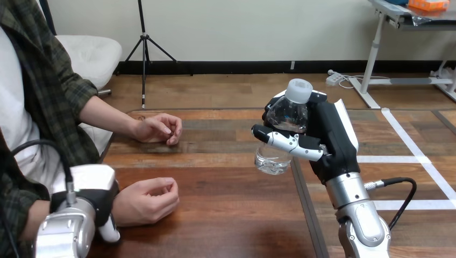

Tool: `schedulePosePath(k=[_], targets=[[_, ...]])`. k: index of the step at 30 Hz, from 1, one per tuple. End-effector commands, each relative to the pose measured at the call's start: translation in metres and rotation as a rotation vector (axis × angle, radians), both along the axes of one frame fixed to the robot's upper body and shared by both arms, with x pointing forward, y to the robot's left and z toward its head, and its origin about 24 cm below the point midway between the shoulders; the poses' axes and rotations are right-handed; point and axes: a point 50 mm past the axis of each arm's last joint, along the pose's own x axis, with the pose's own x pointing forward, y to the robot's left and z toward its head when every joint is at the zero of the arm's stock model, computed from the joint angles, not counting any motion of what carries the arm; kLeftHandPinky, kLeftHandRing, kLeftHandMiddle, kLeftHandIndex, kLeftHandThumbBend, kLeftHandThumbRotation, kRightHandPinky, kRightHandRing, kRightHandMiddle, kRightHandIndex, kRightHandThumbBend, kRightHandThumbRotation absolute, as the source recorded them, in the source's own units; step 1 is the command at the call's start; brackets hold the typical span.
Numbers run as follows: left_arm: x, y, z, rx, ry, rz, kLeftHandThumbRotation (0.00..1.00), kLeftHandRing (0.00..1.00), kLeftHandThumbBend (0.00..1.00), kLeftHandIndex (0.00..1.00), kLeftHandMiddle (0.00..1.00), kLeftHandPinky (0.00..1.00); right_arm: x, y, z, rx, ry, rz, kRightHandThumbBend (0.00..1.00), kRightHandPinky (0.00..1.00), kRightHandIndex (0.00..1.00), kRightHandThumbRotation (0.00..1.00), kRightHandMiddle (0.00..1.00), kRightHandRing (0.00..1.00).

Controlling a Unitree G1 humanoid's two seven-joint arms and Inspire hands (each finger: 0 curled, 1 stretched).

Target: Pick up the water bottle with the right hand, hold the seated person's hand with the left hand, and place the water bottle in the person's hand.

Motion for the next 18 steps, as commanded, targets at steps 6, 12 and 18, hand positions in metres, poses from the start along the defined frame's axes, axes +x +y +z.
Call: schedulePosePath(k=[6,12,18], targets=[[-0.0202,0.0019,-0.0379,0.012,0.239,-0.021,0.04,0.81,0.85,0.82,0.83,0.77,0.0095,0.0005,0.0288,0.011,-0.117,0.002,0.68,0.4,0.41,0.0,0.43,0.41],[-0.0217,0.0015,-0.0397,-0.013,0.245,-0.035,0.05,0.82,0.87,0.83,0.84,0.76,0.0099,0.0004,0.0288,0.019,-0.113,0.003,0.67,0.39,0.41,0.0,0.43,0.41],[-0.0236,0.0012,-0.0412,-0.033,0.248,-0.057,0.06,0.81,0.87,0.83,0.84,0.73,0.0102,-0.0001,0.029,0.01,-0.112,-0.001,0.68,0.39,0.41,0.0,0.43,0.41]])
